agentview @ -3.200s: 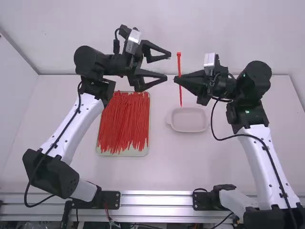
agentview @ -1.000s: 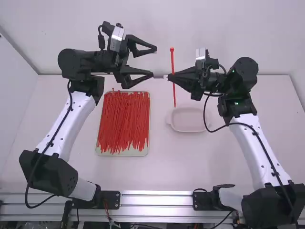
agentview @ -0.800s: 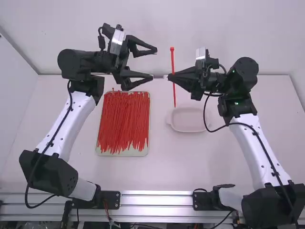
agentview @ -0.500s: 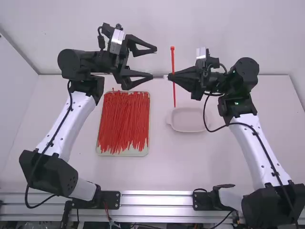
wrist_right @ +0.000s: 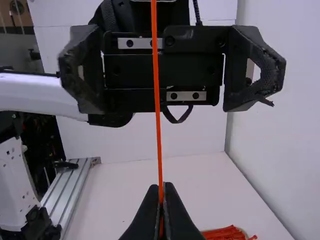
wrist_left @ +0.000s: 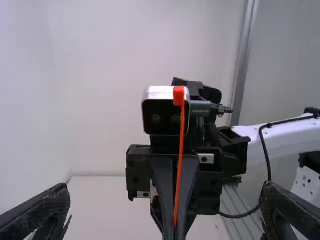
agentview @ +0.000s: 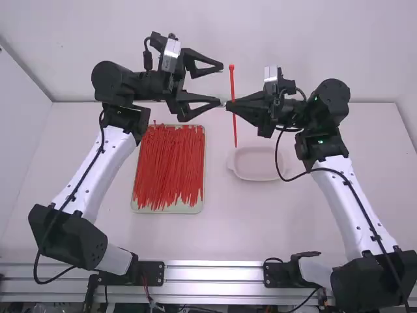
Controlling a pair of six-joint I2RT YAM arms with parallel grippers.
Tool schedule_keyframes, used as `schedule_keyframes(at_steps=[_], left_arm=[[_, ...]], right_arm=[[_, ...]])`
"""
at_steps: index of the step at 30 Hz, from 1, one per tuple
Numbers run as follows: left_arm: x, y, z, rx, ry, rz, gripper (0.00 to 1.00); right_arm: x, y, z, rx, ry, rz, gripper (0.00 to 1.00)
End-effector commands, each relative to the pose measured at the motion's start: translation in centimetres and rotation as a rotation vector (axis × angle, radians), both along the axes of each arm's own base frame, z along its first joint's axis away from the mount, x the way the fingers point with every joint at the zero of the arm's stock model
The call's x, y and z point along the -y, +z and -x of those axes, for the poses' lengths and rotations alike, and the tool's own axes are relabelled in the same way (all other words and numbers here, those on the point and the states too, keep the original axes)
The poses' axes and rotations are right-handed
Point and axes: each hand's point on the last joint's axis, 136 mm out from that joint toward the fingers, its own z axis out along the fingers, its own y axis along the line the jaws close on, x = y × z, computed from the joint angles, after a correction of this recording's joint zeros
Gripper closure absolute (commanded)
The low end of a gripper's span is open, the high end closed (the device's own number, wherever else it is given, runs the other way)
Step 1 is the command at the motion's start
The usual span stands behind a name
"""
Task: Fasten the cable tie
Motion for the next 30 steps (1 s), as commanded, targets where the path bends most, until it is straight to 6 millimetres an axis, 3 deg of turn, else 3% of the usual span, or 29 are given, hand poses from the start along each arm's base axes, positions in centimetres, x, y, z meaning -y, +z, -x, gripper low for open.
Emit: schedule_keyframes(at_steps=[1, 5, 11, 21, 23, 24, 27, 30], left_arm=[[0.3, 1.7, 0.5, 0.071, 0.022, 0.033, 0.01], [0.2, 2.2, 0.0, 0.049, 0.051, 0.060, 0.01], [0.9, 2.6, 0.1, 0.041, 0.053, 0.083, 0.11], [1.2, 3.4, -0.4, 0.001, 0.087, 0.129, 0.18], [1.4, 3.5, -0.4, -0.002, 0.090, 0.135, 0.23], [1.3, 3.6, -0.6, -0.001, 0.097, 0.140, 0.33], [1.6, 3.5, -0.4, -0.003, 0.089, 0.140, 0.44], [1.9, 3.5, -0.2, -0.005, 0.080, 0.139, 0.46]], right_arm=[[0.0, 0.7, 0.0, 0.016, -0.004, -0.005, 1.00], [0.0, 0.7, 0.0, 0.016, 0.000, -0.003, 1.00], [0.0, 0.7, 0.0, 0.007, 0.000, -0.005, 1.00], [0.0, 0.7, 0.0, 0.010, 0.000, -0.004, 1.00], [0.0, 0.7, 0.0, 0.010, -0.001, -0.005, 1.00], [0.0, 0.7, 0.0, 0.010, -0.001, -0.004, 1.00], [0.0, 0.7, 0.0, 0.009, 0.000, -0.004, 1.00], [0.0, 0.7, 0.0, 0.010, -0.001, -0.005, 1.00]])
